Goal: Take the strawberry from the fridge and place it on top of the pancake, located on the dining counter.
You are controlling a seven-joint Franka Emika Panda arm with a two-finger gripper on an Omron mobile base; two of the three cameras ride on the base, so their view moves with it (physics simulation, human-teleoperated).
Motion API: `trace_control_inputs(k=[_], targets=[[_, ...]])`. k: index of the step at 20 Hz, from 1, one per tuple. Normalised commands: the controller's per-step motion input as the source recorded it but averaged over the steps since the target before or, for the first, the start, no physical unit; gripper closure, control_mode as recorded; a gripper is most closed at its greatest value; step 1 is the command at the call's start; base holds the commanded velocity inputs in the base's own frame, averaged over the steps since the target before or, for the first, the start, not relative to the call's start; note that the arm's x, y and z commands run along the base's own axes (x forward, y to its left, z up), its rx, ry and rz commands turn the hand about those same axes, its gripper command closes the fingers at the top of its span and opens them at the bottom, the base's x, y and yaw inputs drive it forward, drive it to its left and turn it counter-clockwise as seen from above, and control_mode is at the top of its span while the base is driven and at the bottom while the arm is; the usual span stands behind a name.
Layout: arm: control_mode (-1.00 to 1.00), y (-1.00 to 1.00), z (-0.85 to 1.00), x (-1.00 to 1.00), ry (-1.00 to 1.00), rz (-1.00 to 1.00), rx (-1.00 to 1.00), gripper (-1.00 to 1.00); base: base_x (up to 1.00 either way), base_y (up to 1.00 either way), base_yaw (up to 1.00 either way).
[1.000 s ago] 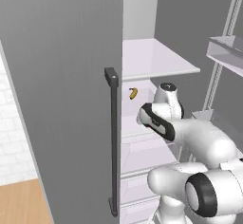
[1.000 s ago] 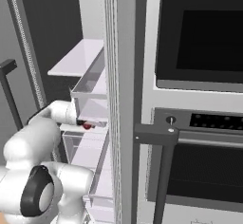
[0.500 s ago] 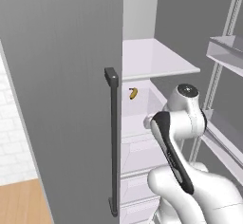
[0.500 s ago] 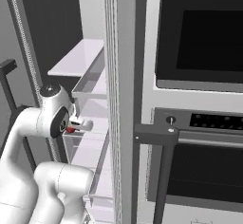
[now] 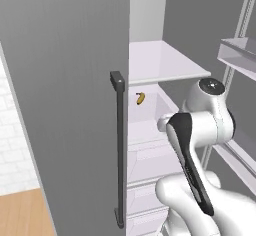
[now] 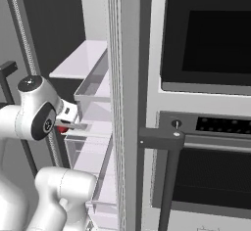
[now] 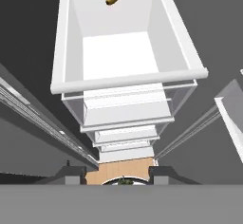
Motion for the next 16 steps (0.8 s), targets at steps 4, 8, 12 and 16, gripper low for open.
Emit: trace_control_inputs(k=[4,8,12,16], targets=[[-1.0,-0.17,-0.11,-0.27,0.02,0.0,0.0,1.0,0.0,0.0,0.0],[-1.0,-0.01,-0.07,-0.17,0.0,0.0,0.0,1.0,0.0,0.0,0.0],[-1.0,0.0,0.0,0.0,0.0,0.0,0.0,1.0,0.0,0.0,0.0],[1.0,0.0,0.0,0.0,0.0,0.0,0.0,1.0,0.0,0.0,0.0]])
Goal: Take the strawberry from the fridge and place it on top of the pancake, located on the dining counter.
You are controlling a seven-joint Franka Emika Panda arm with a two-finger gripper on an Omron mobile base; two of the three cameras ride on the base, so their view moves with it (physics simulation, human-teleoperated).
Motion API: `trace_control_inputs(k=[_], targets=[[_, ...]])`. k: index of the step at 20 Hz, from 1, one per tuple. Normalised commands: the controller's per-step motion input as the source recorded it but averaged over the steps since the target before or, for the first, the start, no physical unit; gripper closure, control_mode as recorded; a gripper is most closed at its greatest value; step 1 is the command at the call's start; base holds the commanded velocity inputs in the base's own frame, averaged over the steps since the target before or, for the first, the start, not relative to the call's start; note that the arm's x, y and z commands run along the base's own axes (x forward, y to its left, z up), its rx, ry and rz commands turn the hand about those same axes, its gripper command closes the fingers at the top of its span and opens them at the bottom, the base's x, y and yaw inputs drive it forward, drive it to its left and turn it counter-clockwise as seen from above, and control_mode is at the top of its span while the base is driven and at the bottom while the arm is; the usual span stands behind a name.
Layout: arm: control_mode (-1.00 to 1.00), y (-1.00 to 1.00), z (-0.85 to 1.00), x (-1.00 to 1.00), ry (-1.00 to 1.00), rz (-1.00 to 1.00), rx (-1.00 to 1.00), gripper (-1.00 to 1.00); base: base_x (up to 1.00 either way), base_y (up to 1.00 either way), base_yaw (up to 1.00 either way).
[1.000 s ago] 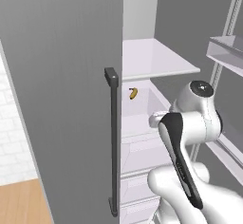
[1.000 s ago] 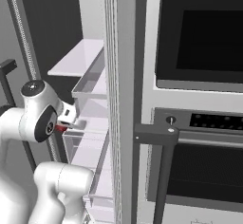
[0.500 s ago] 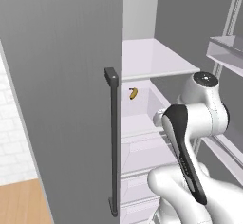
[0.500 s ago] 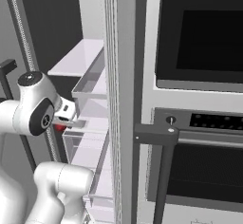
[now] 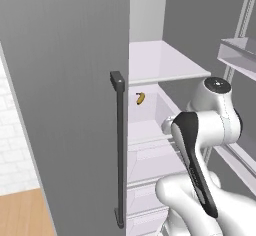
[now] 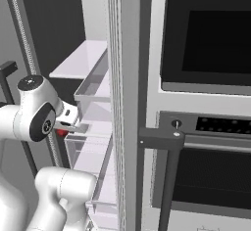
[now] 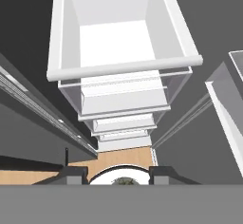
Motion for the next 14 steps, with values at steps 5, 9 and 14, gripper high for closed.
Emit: trace_control_inputs(k=[5,9,14], targets=[[1.0,0.0,0.0,0.0,0.0,0.0,0.0,1.0,-0.03,0.0,0.0],[1.0,0.0,0.0,0.0,0.0,0.0,0.0,1.0,-0.88,0.06,-0.03],[1.0,0.0,0.0,0.0,0.0,0.0,0.0,1.0,-1.0,0.28,-0.08]])
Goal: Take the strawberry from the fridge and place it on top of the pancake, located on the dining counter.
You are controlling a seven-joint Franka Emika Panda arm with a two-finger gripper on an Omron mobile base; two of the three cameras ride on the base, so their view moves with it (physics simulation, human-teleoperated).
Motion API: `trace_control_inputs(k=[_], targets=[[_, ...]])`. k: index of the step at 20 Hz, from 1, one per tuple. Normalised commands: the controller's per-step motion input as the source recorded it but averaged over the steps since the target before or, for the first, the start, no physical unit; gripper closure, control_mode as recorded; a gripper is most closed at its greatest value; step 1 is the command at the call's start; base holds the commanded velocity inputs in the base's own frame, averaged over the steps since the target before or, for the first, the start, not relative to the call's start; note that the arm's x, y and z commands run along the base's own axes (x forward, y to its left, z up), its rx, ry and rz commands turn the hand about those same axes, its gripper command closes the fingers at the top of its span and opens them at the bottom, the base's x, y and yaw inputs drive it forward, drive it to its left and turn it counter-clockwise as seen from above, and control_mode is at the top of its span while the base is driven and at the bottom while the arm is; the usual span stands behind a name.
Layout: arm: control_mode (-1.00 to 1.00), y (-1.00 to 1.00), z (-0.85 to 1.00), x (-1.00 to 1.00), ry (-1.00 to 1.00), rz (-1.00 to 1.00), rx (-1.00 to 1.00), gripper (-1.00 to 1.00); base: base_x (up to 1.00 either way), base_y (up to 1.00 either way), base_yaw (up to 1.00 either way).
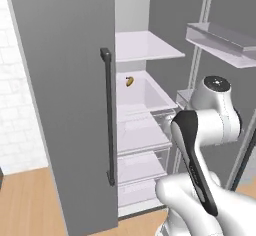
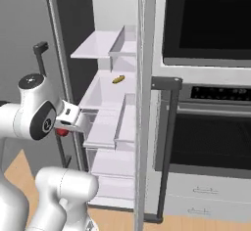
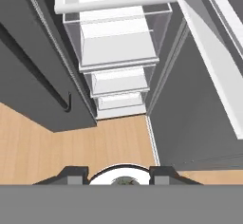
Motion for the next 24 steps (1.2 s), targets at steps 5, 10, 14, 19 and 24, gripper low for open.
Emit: trace_control_inputs(k=[5,10,14,19,24], targets=[[1.0,0.0,0.0,0.0,0.0,0.0,0.0,1.0,-1.0,0.26,-0.18],[1.0,0.0,0.0,0.0,0.0,0.0,0.0,1.0,-0.98,-0.04,-0.44],[1.0,0.0,0.0,0.0,0.0,0.0,0.0,1.0,-0.57,-0.27,-0.66],[1.0,0.0,0.0,0.0,0.0,0.0,0.0,1.0,-0.36,-0.31,-0.73],[1.0,0.0,0.0,0.0,0.0,0.0,0.0,1.0,-0.24,-0.43,-0.73]])
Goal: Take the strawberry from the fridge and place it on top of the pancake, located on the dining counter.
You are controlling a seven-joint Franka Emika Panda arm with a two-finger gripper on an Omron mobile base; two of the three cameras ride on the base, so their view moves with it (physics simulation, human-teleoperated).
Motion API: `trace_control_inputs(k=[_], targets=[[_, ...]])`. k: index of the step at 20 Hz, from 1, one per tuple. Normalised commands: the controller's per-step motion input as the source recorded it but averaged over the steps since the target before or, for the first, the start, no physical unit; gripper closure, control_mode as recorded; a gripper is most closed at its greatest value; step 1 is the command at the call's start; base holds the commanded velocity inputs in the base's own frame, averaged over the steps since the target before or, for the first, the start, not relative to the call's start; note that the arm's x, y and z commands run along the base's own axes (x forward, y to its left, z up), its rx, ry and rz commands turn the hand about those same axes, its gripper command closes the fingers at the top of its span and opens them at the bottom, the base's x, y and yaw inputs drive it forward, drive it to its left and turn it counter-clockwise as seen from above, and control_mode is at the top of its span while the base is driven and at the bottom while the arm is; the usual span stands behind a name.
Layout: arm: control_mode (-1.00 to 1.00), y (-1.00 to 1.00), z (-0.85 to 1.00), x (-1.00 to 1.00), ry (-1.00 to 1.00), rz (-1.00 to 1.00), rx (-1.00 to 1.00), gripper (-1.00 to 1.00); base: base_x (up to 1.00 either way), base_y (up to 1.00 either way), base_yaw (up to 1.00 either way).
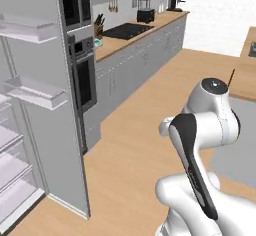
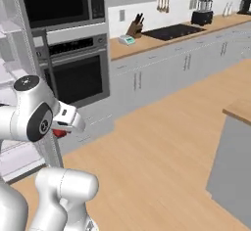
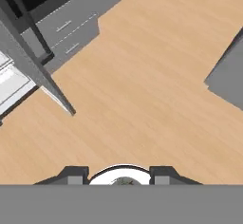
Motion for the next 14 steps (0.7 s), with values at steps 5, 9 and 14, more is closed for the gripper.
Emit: trace_control_inputs(k=[5,9,14], targets=[[1.0,0.0,0.0,0.0,0.0,0.0,0.0,1.0,0.01,-0.94,-0.67],[1.0,0.0,0.0,0.0,0.0,0.0,0.0,1.0,0.0,-1.0,-0.58],[1.0,0.0,0.0,0.0,0.0,0.0,0.0,1.0,0.0,-1.0,-0.5]])
